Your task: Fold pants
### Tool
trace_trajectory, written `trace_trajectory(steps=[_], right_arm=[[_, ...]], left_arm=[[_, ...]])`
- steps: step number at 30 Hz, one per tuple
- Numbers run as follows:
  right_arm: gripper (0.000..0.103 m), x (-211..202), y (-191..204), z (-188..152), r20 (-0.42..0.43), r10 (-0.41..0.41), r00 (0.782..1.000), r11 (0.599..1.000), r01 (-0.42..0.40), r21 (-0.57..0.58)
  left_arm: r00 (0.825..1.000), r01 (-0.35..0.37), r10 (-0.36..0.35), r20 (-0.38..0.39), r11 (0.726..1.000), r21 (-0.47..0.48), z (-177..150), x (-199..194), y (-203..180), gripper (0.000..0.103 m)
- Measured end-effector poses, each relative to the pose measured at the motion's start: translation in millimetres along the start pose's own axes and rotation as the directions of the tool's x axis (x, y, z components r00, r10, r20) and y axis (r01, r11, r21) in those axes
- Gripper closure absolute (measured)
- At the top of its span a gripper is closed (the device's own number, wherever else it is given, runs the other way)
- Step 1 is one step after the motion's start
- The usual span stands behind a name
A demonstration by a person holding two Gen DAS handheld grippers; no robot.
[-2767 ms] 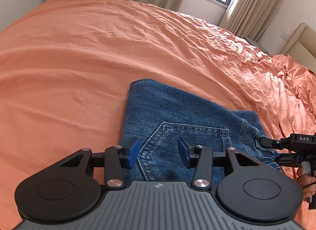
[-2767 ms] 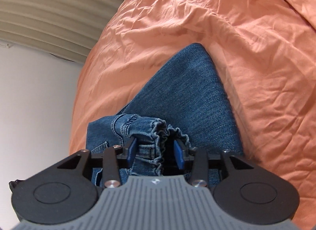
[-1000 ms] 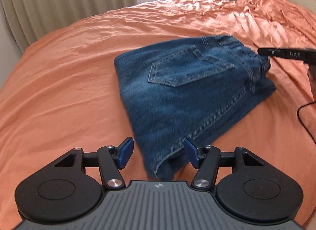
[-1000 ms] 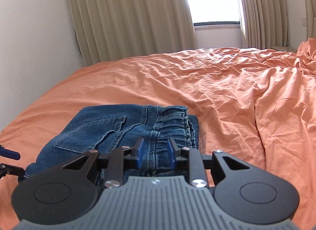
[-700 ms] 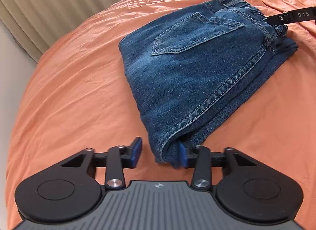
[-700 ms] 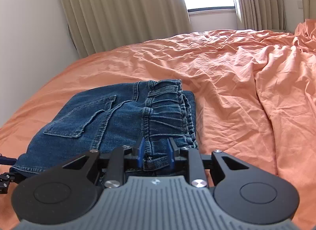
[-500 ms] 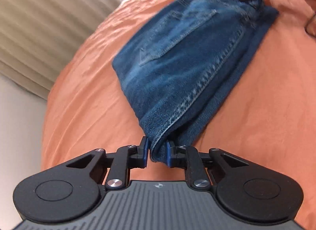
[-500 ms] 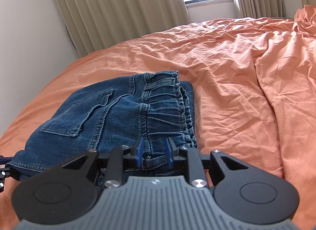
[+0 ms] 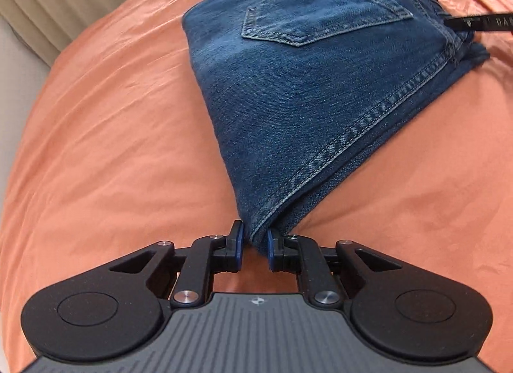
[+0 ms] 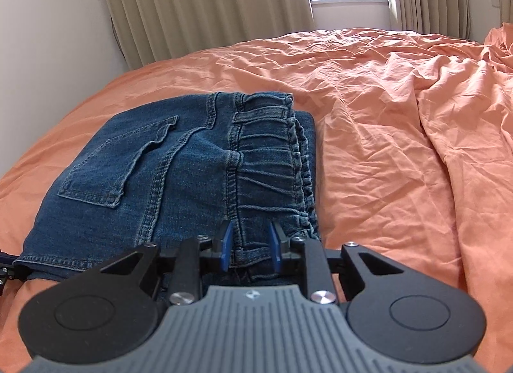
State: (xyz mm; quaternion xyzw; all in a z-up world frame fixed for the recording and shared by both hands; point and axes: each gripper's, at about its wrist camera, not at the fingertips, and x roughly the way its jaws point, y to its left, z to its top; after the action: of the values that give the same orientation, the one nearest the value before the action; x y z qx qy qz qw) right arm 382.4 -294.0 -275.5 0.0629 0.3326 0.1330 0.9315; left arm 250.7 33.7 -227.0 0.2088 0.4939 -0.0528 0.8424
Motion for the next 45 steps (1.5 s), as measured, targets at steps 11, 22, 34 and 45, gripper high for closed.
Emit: trace_trajectory(steps=[11, 22, 34, 45], right_arm=[[0.061, -62, -18, 1, -0.024, 0.089, 0.996, 0.974, -0.082, 0.209], [0.033, -51, -61, 33, -0.087, 0.287, 0.954, 0.837, -0.205, 0.508], [0.037, 37, -97, 74, -0.181, 0.361, 0.915, 0.803, -0.206, 0.560], [0.040, 91, -121, 67, -0.181, 0.483, 0.857, 0.724, -0.275, 0.633]], left_arm=[[0.972, 0.211, -0.176, 0.156, 0.945, -0.248, -15, -63, 44, 0.049], [0.847, 0.530, -0.351, 0.399, 0.601, -0.598, 22, -16, 113, 0.035], [0.795, 0.601, -0.451, 0.406, 0.488, -0.633, 46, 65, 135, 0.035], [0.744, 0.662, -0.523, 0.415, 0.496, -0.561, 67, 101, 135, 0.032]])
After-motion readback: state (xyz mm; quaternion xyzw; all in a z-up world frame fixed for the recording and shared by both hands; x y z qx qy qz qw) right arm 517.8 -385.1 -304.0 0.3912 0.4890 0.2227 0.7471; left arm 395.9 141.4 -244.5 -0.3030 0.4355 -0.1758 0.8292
